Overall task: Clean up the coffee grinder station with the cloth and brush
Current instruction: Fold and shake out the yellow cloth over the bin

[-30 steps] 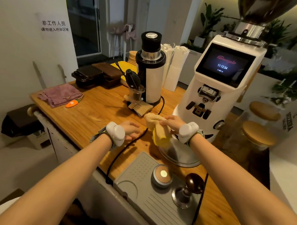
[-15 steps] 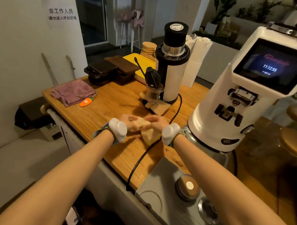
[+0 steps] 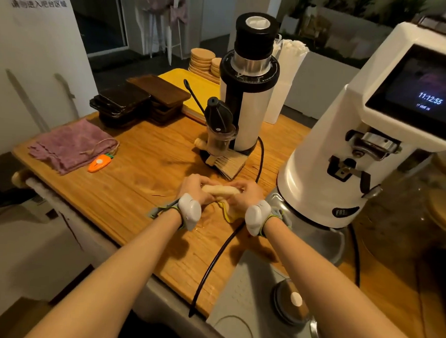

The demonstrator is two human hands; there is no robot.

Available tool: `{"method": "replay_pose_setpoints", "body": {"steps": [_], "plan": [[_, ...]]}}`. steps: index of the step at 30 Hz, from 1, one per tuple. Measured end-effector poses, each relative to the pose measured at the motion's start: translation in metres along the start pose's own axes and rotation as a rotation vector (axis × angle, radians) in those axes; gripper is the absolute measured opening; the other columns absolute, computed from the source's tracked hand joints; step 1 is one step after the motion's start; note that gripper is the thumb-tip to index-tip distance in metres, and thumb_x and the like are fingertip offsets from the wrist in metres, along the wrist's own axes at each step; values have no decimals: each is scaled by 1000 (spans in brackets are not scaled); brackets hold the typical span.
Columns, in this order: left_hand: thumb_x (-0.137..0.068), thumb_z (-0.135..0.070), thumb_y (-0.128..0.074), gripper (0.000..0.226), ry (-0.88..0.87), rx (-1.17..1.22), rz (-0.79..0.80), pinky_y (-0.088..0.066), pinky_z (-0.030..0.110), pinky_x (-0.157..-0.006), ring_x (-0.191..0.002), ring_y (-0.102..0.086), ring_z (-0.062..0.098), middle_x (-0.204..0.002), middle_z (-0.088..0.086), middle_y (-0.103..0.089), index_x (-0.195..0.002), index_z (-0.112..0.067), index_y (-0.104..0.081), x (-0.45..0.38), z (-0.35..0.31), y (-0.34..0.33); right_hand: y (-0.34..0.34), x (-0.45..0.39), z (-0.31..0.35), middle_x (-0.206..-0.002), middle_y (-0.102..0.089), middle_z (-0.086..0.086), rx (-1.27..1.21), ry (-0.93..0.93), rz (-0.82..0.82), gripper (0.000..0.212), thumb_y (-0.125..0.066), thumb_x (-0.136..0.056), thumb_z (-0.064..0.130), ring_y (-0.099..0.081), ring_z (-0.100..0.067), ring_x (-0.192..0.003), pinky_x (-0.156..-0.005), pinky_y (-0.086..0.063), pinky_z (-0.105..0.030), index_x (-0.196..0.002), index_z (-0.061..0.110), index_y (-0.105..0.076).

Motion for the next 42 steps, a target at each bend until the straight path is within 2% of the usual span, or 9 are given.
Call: {"method": "replay_pose_setpoints", "body": {"steps": [10,16,22,26,28,31,33,38,42], "plan": [[-64,-13,-84,43,23,105,90,-51,30,-84,-101,-64,21,-105,7,-72,-106,-9,-73,-21,9,-7,2,-3,-5,-108,-71,-4,-4,-51,-70,39,-65,-73,2,-59,-16,-92,-72,-44,-25,-102,28,-73],[-65,-10,-83,44,22,89,183,-51,32,-84,-100,-62,21,-109,8,-70,-108,-7,-72,11,18,5,-8,24,1,-83,-68,4,32,-41,50,33,-72,-68,12,-61,-13,-81,-54,-43,-17,-97,28,-75],[-65,-9,-83,43,24,107,233,-43,25,-71,-89,-57,16,-94,7,-67,-106,-3,-72,57,31,19,-26,63,4,-98,-72,-5,25,-38,102,36,-75,-70,13,-65,-18,-91,-80,-53,-32,-105,19,-73],[-69,-13,-81,40,10,110,282,-39,15,-57,-84,-55,12,-90,3,-65,-106,-3,-71,93,45,32,-43,95,4,-90,-69,0,-42,-52,116,33,-79,-68,14,-60,-8,-75,-58,-46,-17,-100,18,-74],[-70,-18,-80,40,29,76,326,-38,14,-57,-82,-55,10,-93,3,-66,-107,-4,-72,100,49,36,-48,102,3,-91,-70,0,-61,-54,110,32,-81,-66,12,-60,-10,-80,-60,-47,-20,-97,17,-75],[-68,-22,-82,42,-13,-12,314,-45,22,-72,-94,-59,14,-105,6,-71,-106,-7,-73,112,46,45,-59,115,4,-99,-70,-4,-74,-72,127,39,-83,-65,14,-63,-16,-91,-78,-53,-31,-104,12,-73],[-70,-14,-80,43,-51,-29,300,-46,24,-83,-107,-59,18,-114,7,-68,-111,-8,-71,122,43,48,-66,124,5,-96,-70,-3,-64,-62,154,40,-84,-65,16,-63,-15,-89,-71,-52,-26,-104,12,-73],[-71,-8,-78,42,-29,35,405,-44,13,-58,-84,-58,12,-106,8,-69,-112,-8,-69,138,50,46,-72,134,7,-89,-68,1,-40,-71,165,41,-85,-62,15,-58,-8,-78,-56,-43,-16,-101,14,-74],[-69,-14,-80,38,-2,-6,317,-45,20,-66,-91,-59,14,-108,6,-70,-106,-11,-72,122,53,44,-74,131,3,-78,-66,9,-68,-69,94,31,-84,-62,17,-55,0,-67,-55,-45,-15,-92,21,-75]]}}
Point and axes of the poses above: each hand's wrist, its own x-axis away from the middle knuckle, its own y-axis out of the back of the hand, z = x × y, the point moved 6 cm from there along -x, towards the middle knuckle
